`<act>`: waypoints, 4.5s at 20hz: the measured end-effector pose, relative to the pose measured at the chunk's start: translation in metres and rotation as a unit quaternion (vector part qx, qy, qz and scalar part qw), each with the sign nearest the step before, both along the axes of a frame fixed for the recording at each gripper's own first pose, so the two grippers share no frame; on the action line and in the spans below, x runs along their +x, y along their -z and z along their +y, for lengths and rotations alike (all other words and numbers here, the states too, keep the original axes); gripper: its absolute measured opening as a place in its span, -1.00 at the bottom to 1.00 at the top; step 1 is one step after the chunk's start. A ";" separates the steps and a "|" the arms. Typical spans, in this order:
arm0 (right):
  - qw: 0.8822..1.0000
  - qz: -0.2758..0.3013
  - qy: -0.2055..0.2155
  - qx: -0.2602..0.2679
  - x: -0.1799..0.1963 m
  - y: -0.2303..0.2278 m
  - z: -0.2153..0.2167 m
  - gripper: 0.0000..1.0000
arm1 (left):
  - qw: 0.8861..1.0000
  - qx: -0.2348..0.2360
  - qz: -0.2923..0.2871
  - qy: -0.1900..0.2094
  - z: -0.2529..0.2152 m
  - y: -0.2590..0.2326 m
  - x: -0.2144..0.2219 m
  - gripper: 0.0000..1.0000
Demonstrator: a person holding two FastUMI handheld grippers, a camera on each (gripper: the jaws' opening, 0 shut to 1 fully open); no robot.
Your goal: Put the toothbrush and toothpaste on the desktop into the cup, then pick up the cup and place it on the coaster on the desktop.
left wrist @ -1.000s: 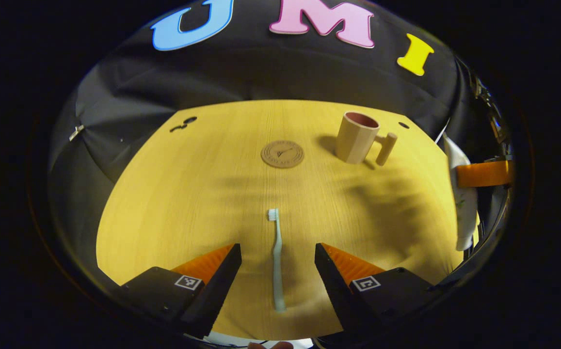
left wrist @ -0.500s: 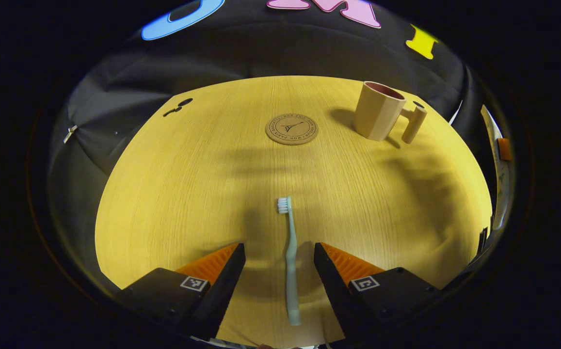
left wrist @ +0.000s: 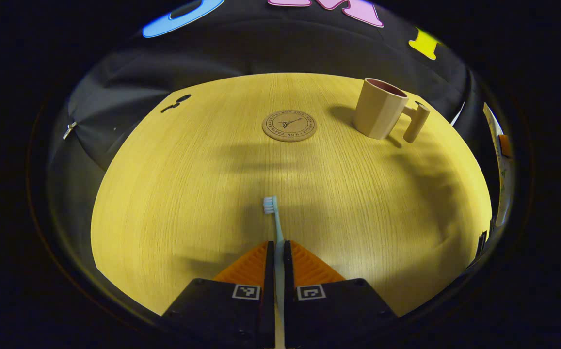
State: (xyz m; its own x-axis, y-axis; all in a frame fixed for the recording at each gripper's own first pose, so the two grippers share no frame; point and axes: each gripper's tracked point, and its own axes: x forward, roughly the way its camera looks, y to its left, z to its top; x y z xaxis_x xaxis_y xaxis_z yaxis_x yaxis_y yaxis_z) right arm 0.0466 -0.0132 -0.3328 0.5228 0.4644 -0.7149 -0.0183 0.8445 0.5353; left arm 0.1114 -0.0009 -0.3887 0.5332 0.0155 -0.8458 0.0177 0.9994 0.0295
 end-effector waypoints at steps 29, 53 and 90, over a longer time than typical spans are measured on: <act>0.964 -0.265 -0.013 -0.017 0.257 -0.011 0.042 -0.72 | 0.952 -0.162 -0.261 -0.002 -0.096 -0.214 0.005 -0.87; 0.978 -0.182 -0.076 -0.067 0.200 0.088 0.042 -0.51 | 0.898 -0.199 -0.393 -0.002 -0.123 -0.256 0.147 -0.88; 0.997 -0.075 0.006 0.025 0.100 0.072 -0.026 -0.17 | 0.883 -0.112 -0.454 -0.038 -0.152 -0.132 0.246 -0.66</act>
State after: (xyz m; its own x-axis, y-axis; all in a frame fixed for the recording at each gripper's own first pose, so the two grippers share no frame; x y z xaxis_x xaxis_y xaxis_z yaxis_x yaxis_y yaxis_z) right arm 0.1468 -0.0392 -0.4045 0.6274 0.4911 -0.6043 -0.0914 0.8171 0.5692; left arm 0.3570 -0.1525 -0.2567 0.9979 -0.0326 -0.0564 0.0206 0.9793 -0.2013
